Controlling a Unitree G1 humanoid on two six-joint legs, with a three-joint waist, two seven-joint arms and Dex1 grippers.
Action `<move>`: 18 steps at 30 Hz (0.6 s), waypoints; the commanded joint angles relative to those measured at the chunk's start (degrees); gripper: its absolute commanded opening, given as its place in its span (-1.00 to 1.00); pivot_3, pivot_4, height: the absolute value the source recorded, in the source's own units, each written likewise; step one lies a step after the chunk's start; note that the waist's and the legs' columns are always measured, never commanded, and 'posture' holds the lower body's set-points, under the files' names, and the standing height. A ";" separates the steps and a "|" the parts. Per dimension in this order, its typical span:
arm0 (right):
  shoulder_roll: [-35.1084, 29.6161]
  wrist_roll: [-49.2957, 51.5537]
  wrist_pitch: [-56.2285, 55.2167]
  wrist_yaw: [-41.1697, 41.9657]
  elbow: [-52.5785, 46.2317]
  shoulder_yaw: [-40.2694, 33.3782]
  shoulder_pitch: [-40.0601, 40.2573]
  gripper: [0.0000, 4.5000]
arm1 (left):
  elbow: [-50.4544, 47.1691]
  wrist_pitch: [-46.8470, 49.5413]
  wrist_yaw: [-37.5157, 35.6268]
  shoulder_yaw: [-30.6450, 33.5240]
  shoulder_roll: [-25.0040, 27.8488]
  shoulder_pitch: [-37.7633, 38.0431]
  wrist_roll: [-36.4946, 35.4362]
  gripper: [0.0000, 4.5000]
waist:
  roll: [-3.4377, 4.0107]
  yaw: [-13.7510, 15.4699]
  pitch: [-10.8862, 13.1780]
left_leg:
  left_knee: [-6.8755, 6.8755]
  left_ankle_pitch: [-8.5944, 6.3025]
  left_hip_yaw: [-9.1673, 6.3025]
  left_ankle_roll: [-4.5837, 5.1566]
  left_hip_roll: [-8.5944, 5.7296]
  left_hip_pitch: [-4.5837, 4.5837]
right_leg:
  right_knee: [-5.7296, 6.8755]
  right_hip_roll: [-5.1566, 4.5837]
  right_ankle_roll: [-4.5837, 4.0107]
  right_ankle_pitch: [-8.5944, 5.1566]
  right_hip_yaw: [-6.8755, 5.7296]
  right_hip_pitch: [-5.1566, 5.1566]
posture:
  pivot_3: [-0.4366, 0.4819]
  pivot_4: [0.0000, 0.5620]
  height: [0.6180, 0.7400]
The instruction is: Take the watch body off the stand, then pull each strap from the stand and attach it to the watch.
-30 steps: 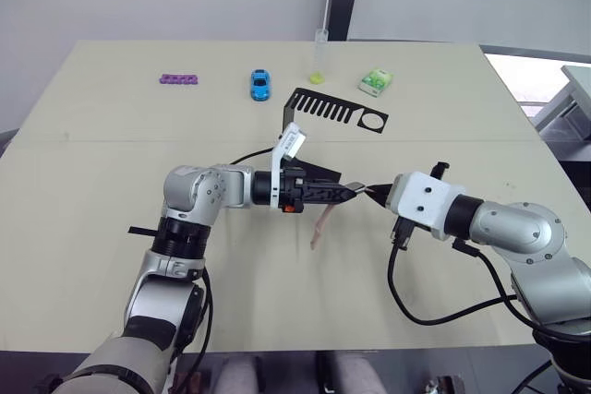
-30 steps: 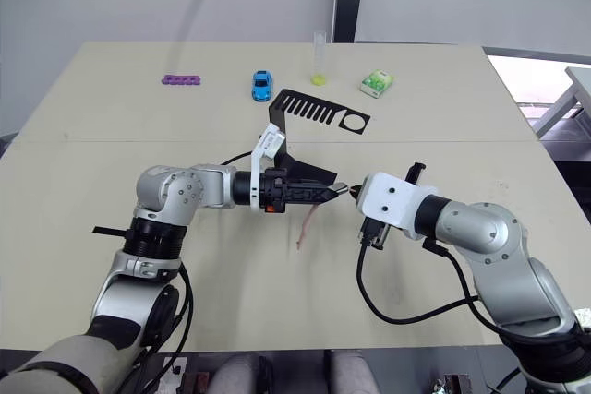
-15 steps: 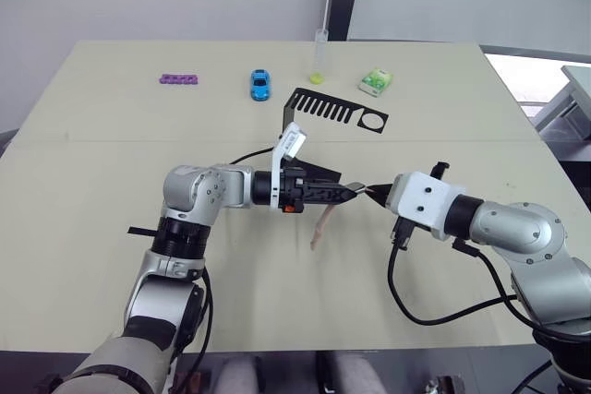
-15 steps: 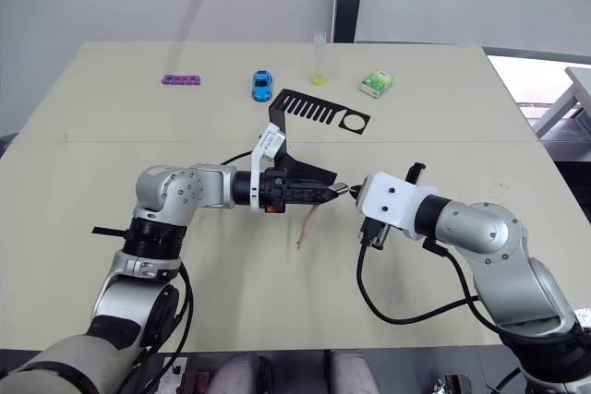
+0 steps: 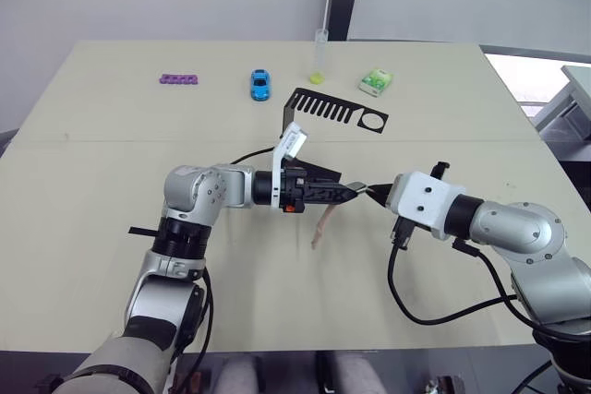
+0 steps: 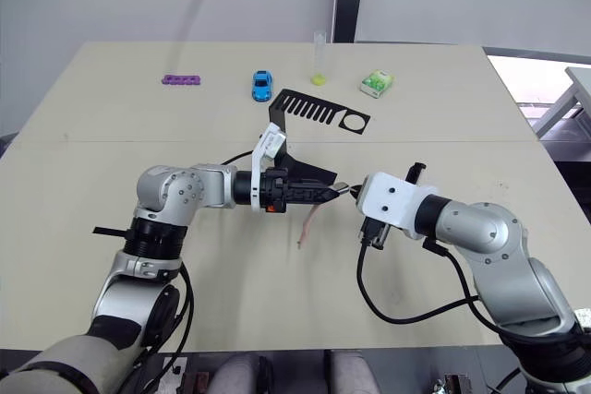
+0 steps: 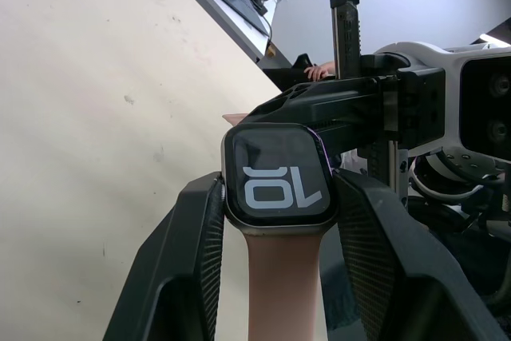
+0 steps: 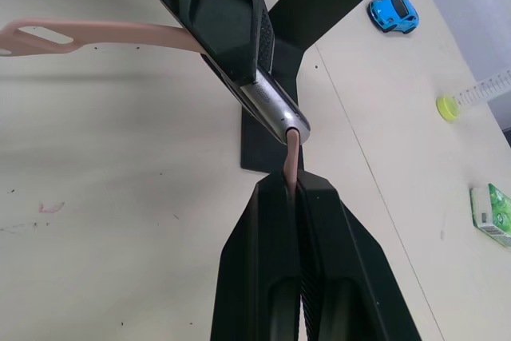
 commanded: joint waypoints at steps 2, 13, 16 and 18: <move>-0.21 4.07 -0.91 0.64 -6.22 -4.45 -1.09 -0.72 | -0.78 -2.95 -2.03 -2.04 0.35 -1.71 -0.03 -0.29 | 0.00 0.05 0.00 | 0.00 0.00 0.00 0.00 0.00 0.00 | 0.00 0.00 0.00 0.00 0.00 0.00 | -0.05 -0.47 1.00; -2.31 37.67 15.93 8.55 -9.12 -28.77 5.08 0.99 | -6.55 -20.70 -13.66 -9.72 9.73 0.54 5.87 -0.29 | 0.00 0.09 0.00 | -0.03 0.00 -0.01 0.00 0.00 -0.01 | -0.03 0.01 0.00 0.00 0.00 0.02 | -0.05 -0.47 1.00; -4.74 44.59 19.51 9.54 -7.72 -33.78 7.82 0.99 | -9.48 -29.47 -18.03 -11.32 12.83 2.63 8.72 -0.29 | 0.00 0.10 0.00 | -0.07 0.00 0.00 0.00 0.00 0.02 | -0.05 0.00 0.00 0.00 0.02 0.05 | -0.05 -0.47 1.00; -6.18 47.63 20.56 9.45 -7.04 -35.41 8.79 0.99 | -10.64 -34.98 -20.56 -12.16 14.66 3.73 10.81 -0.29 | 0.00 0.04 0.00 | -0.09 0.00 0.01 0.00 0.00 0.02 | -0.20 0.00 0.00 0.00 0.04 0.05 | -0.05 -0.47 1.00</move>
